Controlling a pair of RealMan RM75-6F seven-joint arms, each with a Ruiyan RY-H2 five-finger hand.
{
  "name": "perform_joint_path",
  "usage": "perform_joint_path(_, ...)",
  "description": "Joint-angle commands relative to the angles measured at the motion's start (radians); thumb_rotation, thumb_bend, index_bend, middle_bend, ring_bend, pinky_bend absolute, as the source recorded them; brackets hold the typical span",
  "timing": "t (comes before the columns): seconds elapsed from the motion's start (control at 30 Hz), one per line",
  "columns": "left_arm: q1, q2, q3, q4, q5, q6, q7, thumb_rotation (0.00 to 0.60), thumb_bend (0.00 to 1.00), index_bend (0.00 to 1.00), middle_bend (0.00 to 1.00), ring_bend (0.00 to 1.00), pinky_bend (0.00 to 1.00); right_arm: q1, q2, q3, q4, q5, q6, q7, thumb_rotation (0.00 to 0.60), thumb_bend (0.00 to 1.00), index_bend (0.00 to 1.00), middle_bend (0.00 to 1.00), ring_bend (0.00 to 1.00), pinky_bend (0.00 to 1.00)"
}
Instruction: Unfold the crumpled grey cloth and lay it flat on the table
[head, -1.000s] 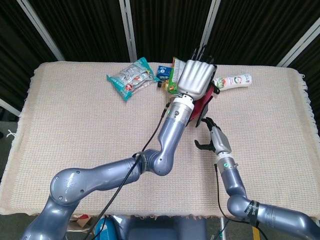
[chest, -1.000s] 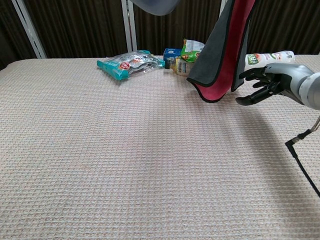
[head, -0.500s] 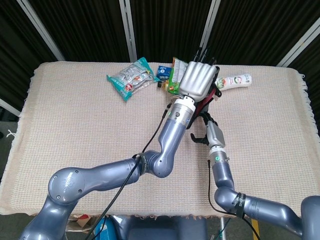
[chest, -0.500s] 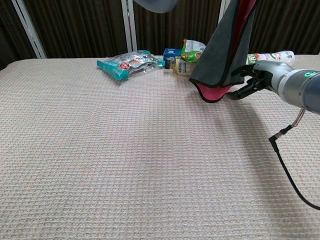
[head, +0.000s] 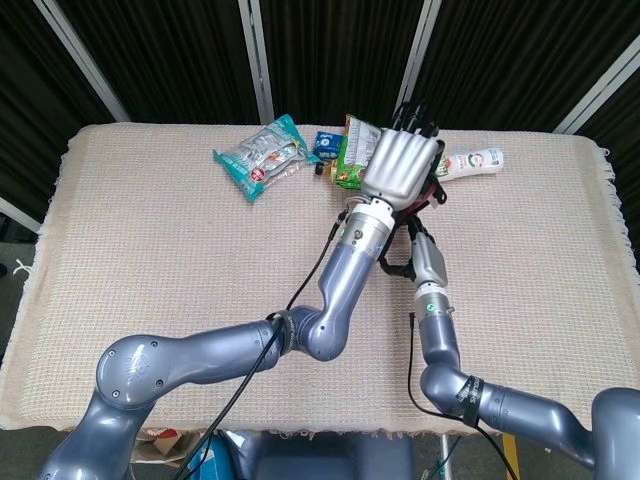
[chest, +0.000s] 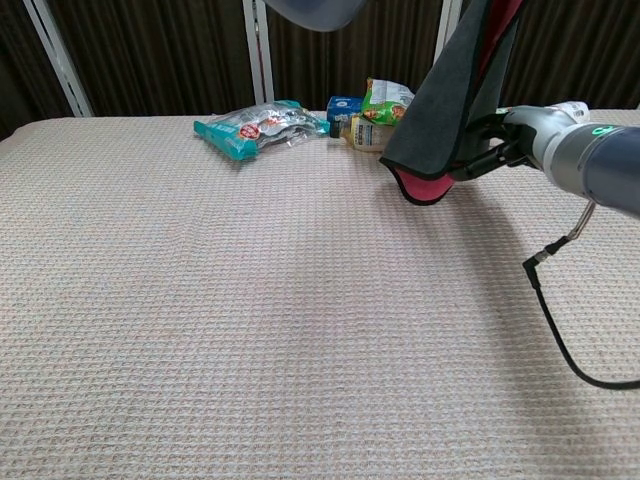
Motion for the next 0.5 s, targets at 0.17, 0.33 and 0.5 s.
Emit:
perform_joint_path(0.17,0.007,0.008,0.004,-0.016,0.004,0.000,-0.013,0.600,0.55,0.55,0.25,0.03,0.02,0.023,-0.012,0.036,0.051,0.021,-0.007,-0.002,0.600,0.34,0.24,0.08,0.00,0.01)
perform_joint_path(0.33,0.017,0.015,0.010,-0.032,0.003,0.002,-0.022,0.600,0.55,0.55,0.25,0.03,0.02,0.031,-0.027,0.046,0.084,0.012,0.016,-0.003,0.600,0.34,0.48,0.18,0.01,0.05)
perform_joint_path(0.5,0.026,0.021,0.015,-0.045,0.003,0.002,-0.029,0.600,0.55,0.55,0.25,0.03,0.02,0.022,-0.043,0.044,0.104,-0.013,0.038,0.012,0.600,0.40,0.60,0.26,0.07,0.08)
